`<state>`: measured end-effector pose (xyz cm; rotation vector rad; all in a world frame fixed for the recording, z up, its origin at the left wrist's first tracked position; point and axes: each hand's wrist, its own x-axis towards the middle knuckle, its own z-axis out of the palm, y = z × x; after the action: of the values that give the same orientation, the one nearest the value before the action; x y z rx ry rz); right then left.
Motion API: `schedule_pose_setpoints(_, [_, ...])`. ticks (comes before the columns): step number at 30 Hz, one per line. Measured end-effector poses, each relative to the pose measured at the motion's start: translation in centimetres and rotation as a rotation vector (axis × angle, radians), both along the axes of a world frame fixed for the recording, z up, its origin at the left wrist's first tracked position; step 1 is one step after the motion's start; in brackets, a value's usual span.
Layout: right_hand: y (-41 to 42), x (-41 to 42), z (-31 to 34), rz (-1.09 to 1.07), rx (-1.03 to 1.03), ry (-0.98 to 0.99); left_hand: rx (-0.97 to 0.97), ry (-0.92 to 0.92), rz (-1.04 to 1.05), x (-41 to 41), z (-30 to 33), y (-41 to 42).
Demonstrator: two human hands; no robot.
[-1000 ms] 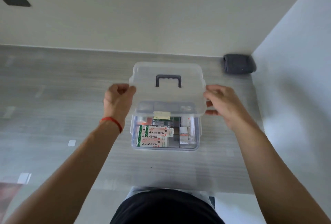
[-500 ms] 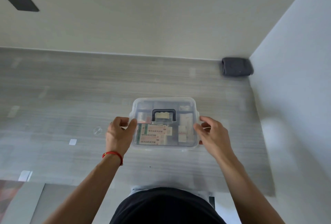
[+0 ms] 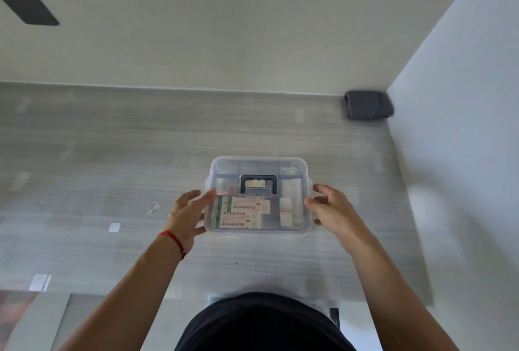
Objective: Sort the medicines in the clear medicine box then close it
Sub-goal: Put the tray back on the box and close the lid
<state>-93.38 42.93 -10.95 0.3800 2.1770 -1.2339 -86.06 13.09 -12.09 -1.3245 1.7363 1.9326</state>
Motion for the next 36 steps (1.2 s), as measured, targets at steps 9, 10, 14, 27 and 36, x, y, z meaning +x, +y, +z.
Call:
schedule_pose_setpoints(9, [0.5,-0.4,0.2,-0.093,-0.185,-0.106,-0.248,0.126,-0.193,0.1,0.4,0.3])
schedule_pose_setpoints(10, [0.0,-0.1,0.5,-0.054,-0.119,-0.047,-0.351,0.130,-0.226,0.3,0.4,0.9])
schedule_pose_setpoints(14, [-1.9,1.2,1.1,0.102,0.159,0.106,-0.642,0.195,-0.284,0.6,0.6,3.0])
schedule_pose_setpoints(27, [-2.6,2.2,2.2,0.166,0.338,0.217,-0.546,0.146,-0.351,-1.3,2.2,3.7])
schedule_pose_setpoints(36, [5.2,4.5,1.8,-0.464,-0.139,-0.022,-0.093,0.097,-0.533,-8.6,4.6,9.1])
